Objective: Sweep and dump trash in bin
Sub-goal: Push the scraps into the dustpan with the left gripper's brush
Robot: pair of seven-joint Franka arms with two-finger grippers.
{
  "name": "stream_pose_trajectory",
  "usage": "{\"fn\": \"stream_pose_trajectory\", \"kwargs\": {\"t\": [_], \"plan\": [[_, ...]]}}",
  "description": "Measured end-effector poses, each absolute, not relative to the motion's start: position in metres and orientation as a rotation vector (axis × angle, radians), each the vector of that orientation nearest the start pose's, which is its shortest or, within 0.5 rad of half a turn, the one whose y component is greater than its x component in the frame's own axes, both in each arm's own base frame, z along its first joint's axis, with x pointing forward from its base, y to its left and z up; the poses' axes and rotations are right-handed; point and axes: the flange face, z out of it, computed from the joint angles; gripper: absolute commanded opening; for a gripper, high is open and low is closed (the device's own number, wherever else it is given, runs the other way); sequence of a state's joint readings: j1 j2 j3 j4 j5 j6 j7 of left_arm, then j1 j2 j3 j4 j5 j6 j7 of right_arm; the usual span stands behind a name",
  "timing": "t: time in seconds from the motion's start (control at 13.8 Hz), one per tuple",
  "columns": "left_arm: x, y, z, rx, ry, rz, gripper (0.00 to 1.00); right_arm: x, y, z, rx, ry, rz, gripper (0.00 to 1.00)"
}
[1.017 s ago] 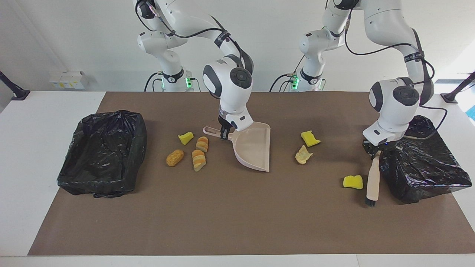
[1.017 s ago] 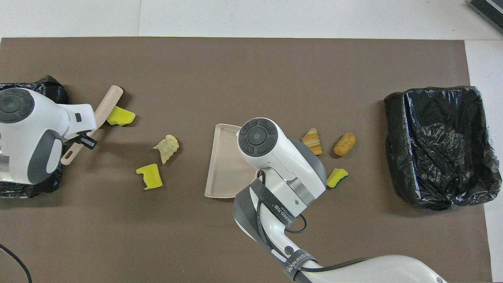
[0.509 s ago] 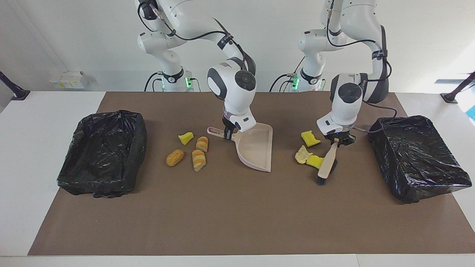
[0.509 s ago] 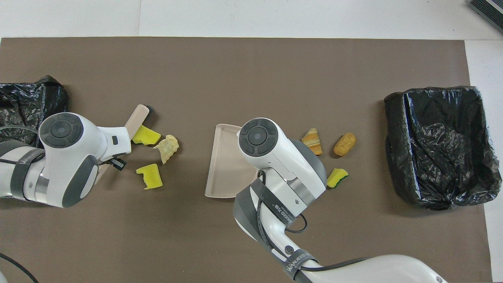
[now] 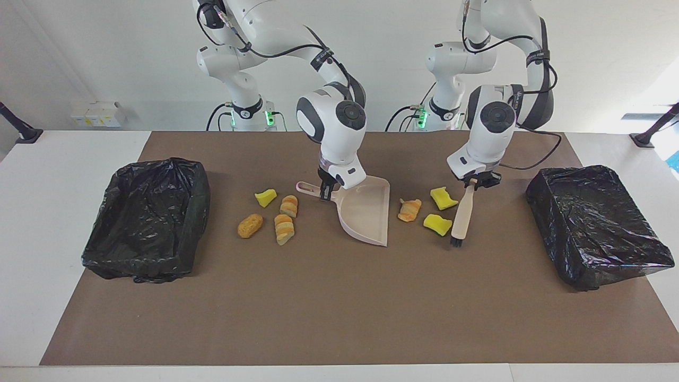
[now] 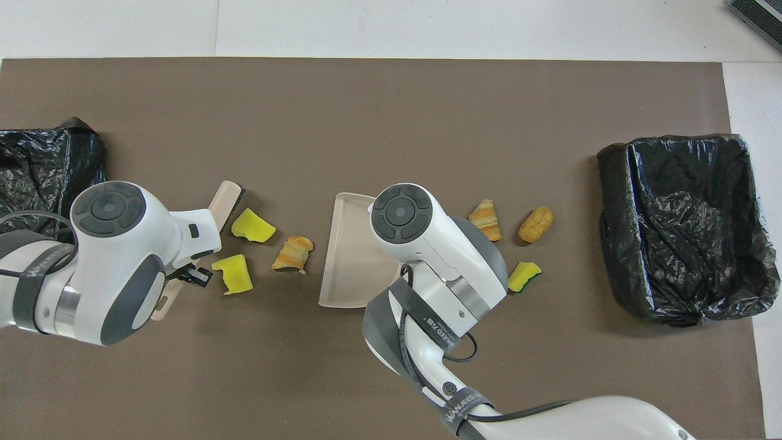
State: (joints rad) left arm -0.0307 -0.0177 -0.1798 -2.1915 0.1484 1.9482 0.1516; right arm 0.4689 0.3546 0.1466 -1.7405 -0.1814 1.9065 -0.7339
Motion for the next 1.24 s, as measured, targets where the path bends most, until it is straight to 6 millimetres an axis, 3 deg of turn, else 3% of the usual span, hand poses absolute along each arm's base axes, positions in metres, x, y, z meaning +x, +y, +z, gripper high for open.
{"fn": "stream_pose_trajectory", "kwargs": {"t": [0.29, 0.58, 0.87, 1.24], "plan": [[0.485, -0.050, 0.376, -3.007, 0.095, 0.428, 0.00, 0.524, 0.346, 0.361, -2.449, -2.106, 0.307, 0.00], [0.454, -0.054, 0.356, -3.070, -0.068, 0.481, 0.00, 0.524, 0.346, 0.361, -2.449, -2.106, 0.306, 0.00], [0.444, -0.085, 0.350, -3.153, -0.099, 0.426, 0.00, 0.524, 0.346, 0.361, -2.449, -2.106, 0.305, 0.00], [0.437, -0.163, 0.343, -3.246, -0.077, 0.391, 0.00, 0.524, 0.346, 0.361, -2.449, -2.106, 0.305, 0.00]]}}
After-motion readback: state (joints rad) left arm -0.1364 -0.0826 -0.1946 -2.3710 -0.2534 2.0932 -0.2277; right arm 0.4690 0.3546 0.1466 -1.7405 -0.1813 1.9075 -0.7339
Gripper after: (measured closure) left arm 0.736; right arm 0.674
